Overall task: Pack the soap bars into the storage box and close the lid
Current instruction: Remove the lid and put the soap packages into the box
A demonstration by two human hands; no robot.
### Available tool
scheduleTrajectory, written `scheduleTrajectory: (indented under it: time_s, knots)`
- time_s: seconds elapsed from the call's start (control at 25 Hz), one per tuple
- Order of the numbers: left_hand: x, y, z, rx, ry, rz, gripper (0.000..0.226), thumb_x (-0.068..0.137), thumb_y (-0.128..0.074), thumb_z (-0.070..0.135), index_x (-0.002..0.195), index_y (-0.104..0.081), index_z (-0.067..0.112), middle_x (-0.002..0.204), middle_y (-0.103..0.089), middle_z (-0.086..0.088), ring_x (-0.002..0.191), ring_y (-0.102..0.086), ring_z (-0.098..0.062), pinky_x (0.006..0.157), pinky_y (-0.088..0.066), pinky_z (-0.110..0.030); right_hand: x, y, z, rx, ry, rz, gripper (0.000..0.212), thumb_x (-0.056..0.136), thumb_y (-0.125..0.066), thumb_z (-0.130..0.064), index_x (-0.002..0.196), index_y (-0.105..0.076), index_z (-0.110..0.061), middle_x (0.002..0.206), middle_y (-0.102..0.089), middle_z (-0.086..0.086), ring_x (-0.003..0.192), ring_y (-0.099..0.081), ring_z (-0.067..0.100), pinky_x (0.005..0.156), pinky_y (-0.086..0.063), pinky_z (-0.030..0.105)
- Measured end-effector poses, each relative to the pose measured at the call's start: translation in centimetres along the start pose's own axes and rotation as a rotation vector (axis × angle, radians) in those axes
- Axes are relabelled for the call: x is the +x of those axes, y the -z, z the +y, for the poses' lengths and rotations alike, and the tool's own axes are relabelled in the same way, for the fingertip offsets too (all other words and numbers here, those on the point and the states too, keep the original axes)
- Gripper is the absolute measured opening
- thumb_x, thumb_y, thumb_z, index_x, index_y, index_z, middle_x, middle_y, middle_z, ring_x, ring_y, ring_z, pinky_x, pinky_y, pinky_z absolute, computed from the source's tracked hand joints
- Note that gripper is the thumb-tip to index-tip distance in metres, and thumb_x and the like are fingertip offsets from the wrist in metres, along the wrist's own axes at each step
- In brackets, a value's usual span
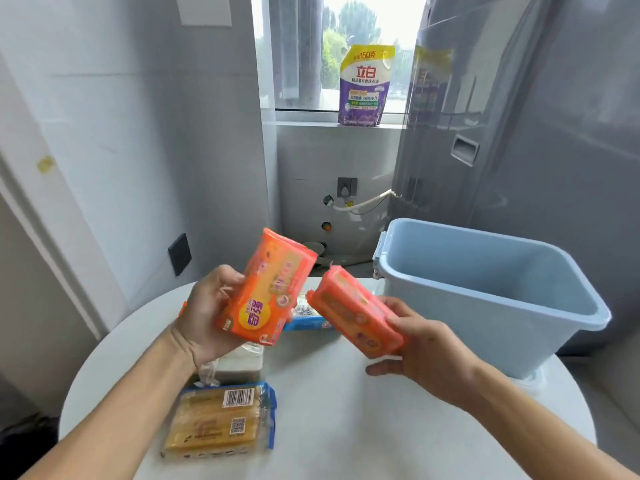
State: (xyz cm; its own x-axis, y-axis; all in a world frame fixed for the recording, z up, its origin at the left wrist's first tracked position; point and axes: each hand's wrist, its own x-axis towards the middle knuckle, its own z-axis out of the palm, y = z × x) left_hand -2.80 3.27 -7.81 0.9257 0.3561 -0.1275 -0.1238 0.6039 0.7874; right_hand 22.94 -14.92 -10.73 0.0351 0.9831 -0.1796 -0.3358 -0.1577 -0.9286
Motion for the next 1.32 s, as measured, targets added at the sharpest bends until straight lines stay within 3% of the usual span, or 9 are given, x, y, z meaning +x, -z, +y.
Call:
scheduleTrajectory:
  time_s: [0.2,0.4,0.52,0.64,0.8,1.0,1.12,1.2,1.32]
  knots:
    - [2.3,-5.0,-1.0,-0.030,-0.189,0.098,0.075,0.081,-0.055,0.059,0.131,-0.058,0.002,0.097,-0.068,-0.018,0.077,-0.066,-0.027,0.067,-0.058,-0.037,-2.2,-2.4,-2.7,0.390,0.108,-0.230,0.064,0.088,-0.058,-0.037,0.139,-0.048,0.000,0.136,-0.051,0.033,0.110,-0.058,0.048,0.098,-0.044,0.057]
    - [7.1,-12.3,-2.1,0.123,-0.269,0.244,0.041,0.080,-0.067,0.029,0.115,-0.066,0.009,0.100,-0.075,-0.021,0.081,-0.074,-0.032,0.058,-0.059,-0.033,-3.1,-1.3,-9.2,0.349,0.301,0.154,0.049,0.075,-0.067,-0.033,0.110,-0.069,0.002,0.103,-0.072,0.026,0.081,-0.072,0.032,0.060,-0.058,0.036]
    - [12.5,-15.6,0.0,0.280,-0.298,0.367,0.029,0.083,-0.067,0.031,0.108,-0.068,0.016,0.094,-0.078,-0.012,0.076,-0.075,-0.024,0.052,-0.057,-0.028,-5.1,4.6,-14.4,-0.004,0.254,0.533,0.039,0.066,-0.074,-0.036,0.098,-0.069,-0.015,0.080,-0.076,0.006,0.057,-0.067,0.018,0.045,-0.043,0.026]
    - [19.6,-16.8,1.0,0.725,-0.189,0.492,0.031,0.077,-0.075,0.027,0.105,-0.069,0.013,0.092,-0.077,-0.007,0.073,-0.074,-0.020,0.054,-0.056,-0.025,-5.4,11.0,-15.8,-0.602,-0.106,0.793,0.030,0.073,-0.075,-0.034,0.091,-0.064,-0.013,0.061,-0.067,0.006,0.044,-0.056,0.018,0.041,-0.035,0.024]
    - [25.3,-17.6,-2.5,1.528,0.189,0.477,0.047,0.069,-0.079,0.030,0.107,-0.064,0.007,0.100,-0.070,-0.009,0.090,-0.067,-0.028,0.080,-0.057,-0.036,-1.1,12.7,-13.3,-0.993,-0.443,0.716,0.022,0.081,-0.074,-0.024,0.083,-0.059,-0.008,0.070,-0.060,0.012,0.060,-0.058,0.027,0.040,-0.043,0.024]
    - [26.8,-16.6,-4.9,1.815,0.375,0.393,0.023,0.079,-0.070,0.030,0.084,-0.058,0.010,0.070,-0.054,-0.001,0.073,-0.059,-0.024,0.061,-0.046,-0.028,2.2,12.9,-10.7,-1.223,-0.498,0.608,0.011,0.089,-0.061,-0.016,0.085,-0.057,-0.006,0.086,-0.062,0.013,0.071,-0.062,0.027,0.057,-0.053,0.034]
    - [25.8,-16.8,-4.8,2.093,0.253,0.389,0.020,0.083,-0.065,0.023,0.096,-0.056,0.011,0.075,-0.051,-0.001,0.081,-0.056,-0.028,0.063,-0.041,-0.032,1.5,13.2,-10.0,-1.689,-0.492,0.558,0.011,0.085,-0.059,-0.018,0.093,-0.064,-0.011,0.109,-0.069,0.011,0.090,-0.064,0.029,0.066,-0.043,0.029]
    - [25.4,-17.0,-4.5,2.323,0.044,0.358,0.027,0.081,-0.062,0.007,0.107,-0.056,0.009,0.089,-0.054,-0.005,0.088,-0.056,-0.031,0.064,-0.038,-0.034,1.4,13.4,-9.8,-1.789,-0.467,0.544,0.022,0.083,-0.061,-0.019,0.105,-0.063,-0.014,0.115,-0.067,0.008,0.103,-0.063,0.030,0.071,-0.042,0.031]
    - [24.6,-16.6,-4.1,2.382,0.092,0.234,0.024,0.082,-0.051,-0.002,0.101,-0.062,0.007,0.077,-0.049,-0.005,0.077,-0.050,-0.030,0.064,-0.039,-0.034,1.5,13.2,-10.2,-1.807,-0.454,0.493,0.028,0.083,-0.060,-0.019,0.111,-0.059,-0.016,0.117,-0.065,0.007,0.105,-0.061,0.030,0.072,-0.041,0.032]
